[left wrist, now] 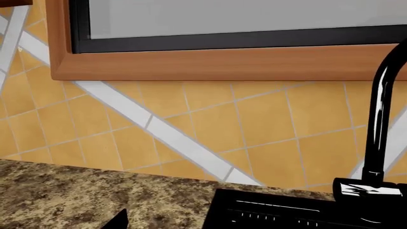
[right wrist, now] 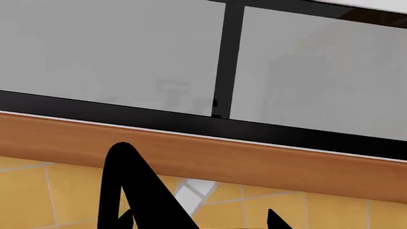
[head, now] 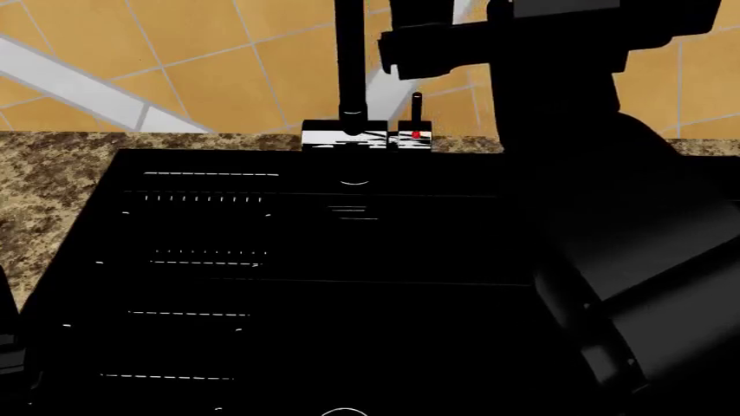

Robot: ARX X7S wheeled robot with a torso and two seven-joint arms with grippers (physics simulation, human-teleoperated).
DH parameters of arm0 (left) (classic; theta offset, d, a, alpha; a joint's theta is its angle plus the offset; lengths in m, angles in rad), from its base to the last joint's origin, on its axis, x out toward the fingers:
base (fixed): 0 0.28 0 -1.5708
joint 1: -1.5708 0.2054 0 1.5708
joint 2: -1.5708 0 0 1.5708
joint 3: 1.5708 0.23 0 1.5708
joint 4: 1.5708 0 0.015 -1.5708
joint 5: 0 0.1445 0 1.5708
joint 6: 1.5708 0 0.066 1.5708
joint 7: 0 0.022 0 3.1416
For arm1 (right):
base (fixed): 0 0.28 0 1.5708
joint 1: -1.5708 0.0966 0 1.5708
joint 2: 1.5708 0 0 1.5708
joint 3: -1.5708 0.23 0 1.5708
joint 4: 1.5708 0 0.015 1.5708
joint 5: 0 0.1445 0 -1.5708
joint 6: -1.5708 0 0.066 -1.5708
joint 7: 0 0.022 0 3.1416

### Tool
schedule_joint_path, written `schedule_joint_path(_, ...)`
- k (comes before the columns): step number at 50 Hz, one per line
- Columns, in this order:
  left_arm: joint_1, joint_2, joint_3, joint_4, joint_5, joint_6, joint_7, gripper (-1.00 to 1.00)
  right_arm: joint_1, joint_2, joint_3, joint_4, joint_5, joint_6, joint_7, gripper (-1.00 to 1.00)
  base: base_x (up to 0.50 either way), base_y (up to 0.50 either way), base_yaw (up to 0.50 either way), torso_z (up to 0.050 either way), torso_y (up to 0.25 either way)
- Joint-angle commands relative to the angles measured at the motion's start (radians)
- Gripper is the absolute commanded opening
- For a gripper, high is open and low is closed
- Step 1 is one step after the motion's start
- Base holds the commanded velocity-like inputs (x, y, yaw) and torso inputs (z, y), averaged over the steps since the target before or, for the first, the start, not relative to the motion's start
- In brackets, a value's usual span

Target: Turn the sink spout to the right.

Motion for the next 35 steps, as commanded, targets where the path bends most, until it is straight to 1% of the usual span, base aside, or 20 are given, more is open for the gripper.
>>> schedule_joint_path(1,0.014,0.003,0.005,-0.005,0.005,0.041,0.015,1.00,-0.004,0.019,0.000,0.009,-0.018,-0.006,0.001,1.00,0.00,0.00,0.00,0.000,0.000)
schedule_joint_path(35,0.011,-0.006,0.013,-0.009,-0.004,0.038,0.004,1.00,0.034,0.081,-0.014,0.099,-0.070,-0.051,-0.023,1.00,0.00,0.00,0.00,0.000,0.000)
